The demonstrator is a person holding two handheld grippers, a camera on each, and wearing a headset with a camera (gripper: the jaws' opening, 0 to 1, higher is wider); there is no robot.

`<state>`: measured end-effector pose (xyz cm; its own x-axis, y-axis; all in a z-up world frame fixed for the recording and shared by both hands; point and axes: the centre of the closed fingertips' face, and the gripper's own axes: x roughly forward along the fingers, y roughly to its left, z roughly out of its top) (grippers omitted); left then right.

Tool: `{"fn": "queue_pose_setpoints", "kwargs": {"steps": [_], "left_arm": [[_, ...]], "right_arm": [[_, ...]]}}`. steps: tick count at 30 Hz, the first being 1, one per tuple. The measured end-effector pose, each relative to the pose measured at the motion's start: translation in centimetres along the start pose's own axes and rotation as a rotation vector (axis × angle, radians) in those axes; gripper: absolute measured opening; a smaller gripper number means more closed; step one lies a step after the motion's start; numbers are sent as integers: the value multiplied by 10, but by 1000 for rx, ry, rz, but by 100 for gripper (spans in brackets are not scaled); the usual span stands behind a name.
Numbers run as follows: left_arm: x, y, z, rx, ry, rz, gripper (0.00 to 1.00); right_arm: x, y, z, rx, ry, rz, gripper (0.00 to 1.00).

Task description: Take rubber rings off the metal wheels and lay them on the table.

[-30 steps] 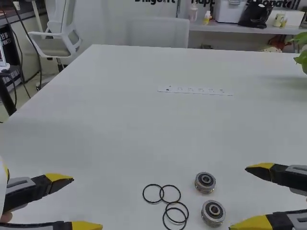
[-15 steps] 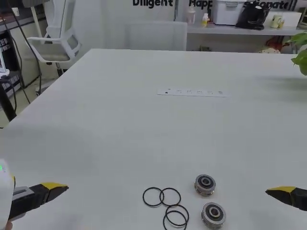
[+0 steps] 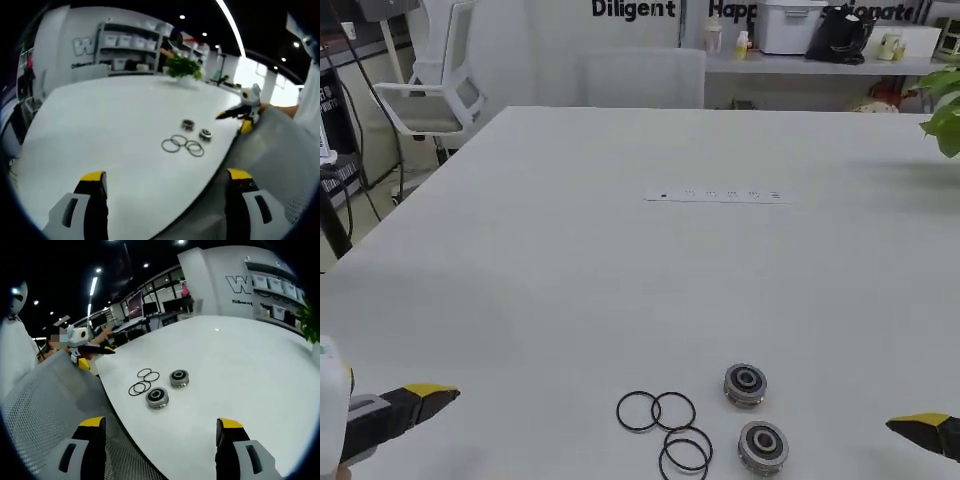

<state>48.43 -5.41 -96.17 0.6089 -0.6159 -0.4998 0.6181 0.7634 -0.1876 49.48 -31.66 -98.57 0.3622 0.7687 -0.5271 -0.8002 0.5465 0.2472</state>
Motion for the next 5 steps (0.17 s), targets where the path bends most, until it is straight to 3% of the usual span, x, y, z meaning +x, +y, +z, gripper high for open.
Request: {"fn": "queue_pose_setpoints", "kwargs": {"steps": [5], "left_arm": [[-1, -1, 1, -22, -13, -6, 100]], "right_arm": [[-1, 1, -7, 5, 22, -6, 90]]}}
